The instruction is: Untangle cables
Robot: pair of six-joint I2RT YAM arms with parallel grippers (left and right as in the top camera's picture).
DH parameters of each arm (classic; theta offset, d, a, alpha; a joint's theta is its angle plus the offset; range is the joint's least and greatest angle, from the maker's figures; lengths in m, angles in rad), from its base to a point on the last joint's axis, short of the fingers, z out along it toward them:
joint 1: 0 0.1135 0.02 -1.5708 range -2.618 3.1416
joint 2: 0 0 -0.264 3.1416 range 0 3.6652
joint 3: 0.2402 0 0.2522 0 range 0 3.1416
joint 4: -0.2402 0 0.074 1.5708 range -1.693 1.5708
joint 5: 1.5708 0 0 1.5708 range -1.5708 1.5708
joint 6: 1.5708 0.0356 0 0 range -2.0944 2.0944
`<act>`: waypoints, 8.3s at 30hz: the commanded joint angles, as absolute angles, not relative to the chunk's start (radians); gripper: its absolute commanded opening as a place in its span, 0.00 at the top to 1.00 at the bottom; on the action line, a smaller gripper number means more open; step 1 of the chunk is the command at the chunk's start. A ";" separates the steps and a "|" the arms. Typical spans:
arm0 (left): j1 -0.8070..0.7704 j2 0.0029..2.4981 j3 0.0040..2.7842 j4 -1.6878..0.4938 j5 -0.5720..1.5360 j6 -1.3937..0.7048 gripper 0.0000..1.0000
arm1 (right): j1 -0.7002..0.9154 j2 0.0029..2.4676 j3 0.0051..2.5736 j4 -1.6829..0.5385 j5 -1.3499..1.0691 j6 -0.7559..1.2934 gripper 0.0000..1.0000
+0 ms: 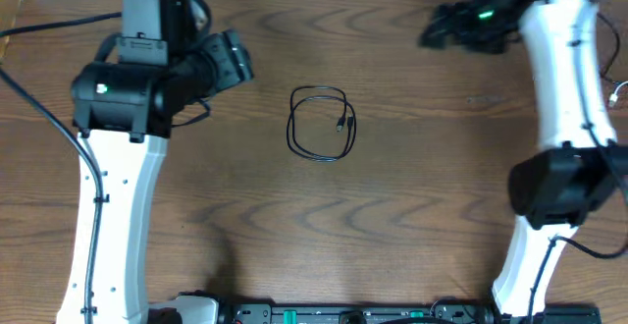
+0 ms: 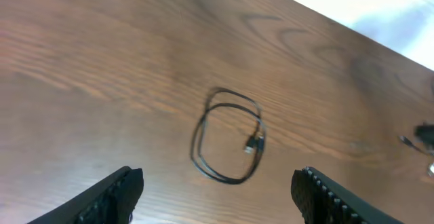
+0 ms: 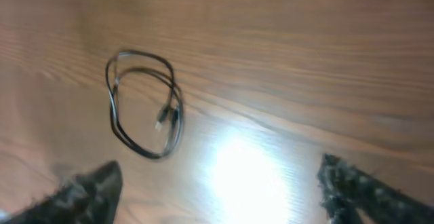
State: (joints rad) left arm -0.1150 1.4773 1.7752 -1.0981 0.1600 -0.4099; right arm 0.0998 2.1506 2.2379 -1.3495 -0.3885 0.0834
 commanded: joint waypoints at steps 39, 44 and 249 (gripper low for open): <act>-0.075 1.484 1.770 -1.164 0.054 -0.359 0.25 | 0.569 2.248 1.622 -0.747 0.049 0.729 0.46; -0.075 1.484 1.769 -1.171 0.055 -0.359 0.25 | 0.584 2.289 1.622 -0.741 0.049 0.729 0.51; -0.404 1.586 1.715 -1.039 -0.057 -0.139 0.02 | 0.001 0.006 0.006 -0.067 -0.110 -0.065 0.01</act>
State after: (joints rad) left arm -0.4042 1.5841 1.7115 -1.0367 -0.0406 -0.1524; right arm -0.0071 0.0116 0.0082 -0.0631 -0.1184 -0.0628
